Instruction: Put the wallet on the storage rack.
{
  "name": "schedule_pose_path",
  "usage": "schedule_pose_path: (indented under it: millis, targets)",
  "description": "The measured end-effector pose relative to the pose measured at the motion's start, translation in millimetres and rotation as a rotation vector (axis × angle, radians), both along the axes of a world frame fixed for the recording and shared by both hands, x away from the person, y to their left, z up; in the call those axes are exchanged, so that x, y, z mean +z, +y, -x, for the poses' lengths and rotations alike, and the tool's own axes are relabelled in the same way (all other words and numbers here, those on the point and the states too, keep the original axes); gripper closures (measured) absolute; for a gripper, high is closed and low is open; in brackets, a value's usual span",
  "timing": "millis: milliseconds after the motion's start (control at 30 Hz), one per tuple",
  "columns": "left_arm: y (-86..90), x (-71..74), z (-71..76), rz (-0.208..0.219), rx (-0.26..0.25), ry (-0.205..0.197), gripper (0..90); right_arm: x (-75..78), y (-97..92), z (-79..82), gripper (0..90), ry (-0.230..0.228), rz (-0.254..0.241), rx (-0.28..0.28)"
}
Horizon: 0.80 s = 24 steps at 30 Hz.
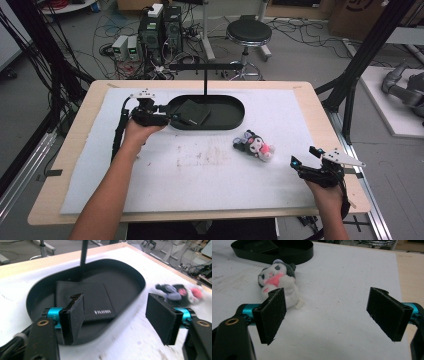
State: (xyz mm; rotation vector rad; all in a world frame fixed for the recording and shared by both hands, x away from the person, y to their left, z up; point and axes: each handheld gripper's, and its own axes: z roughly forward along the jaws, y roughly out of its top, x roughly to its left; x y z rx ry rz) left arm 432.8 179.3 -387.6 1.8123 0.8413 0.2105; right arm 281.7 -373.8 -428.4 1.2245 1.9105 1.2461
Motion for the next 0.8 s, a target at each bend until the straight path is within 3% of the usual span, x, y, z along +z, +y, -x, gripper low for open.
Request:
schedule_pose_path:
  millis: [233,533,633,800]
  targets:
    - [8.5,-12.2,34.0,-0.029,-0.031,-0.024,25.4,-2.3,3.4,-5.7,16.4,0.012,-0.006,0.009]
    - [15.7,-25.0,66.5,-0.112,-0.030,-0.070,18.7,-3.6,10.5,-14.8,16.4,0.016,-0.013,0.031]
    - [19.4,-26.2,72.4,-0.111,-0.028,-0.085,18.3,-4.3,13.5,-17.8,16.4,0.016,-0.004,0.043]
    - [30.8,-26.5,82.0,-0.073,-0.008,-0.100,17.9,-4.9,14.4,-18.1,16.4,0.012,0.004,0.052]
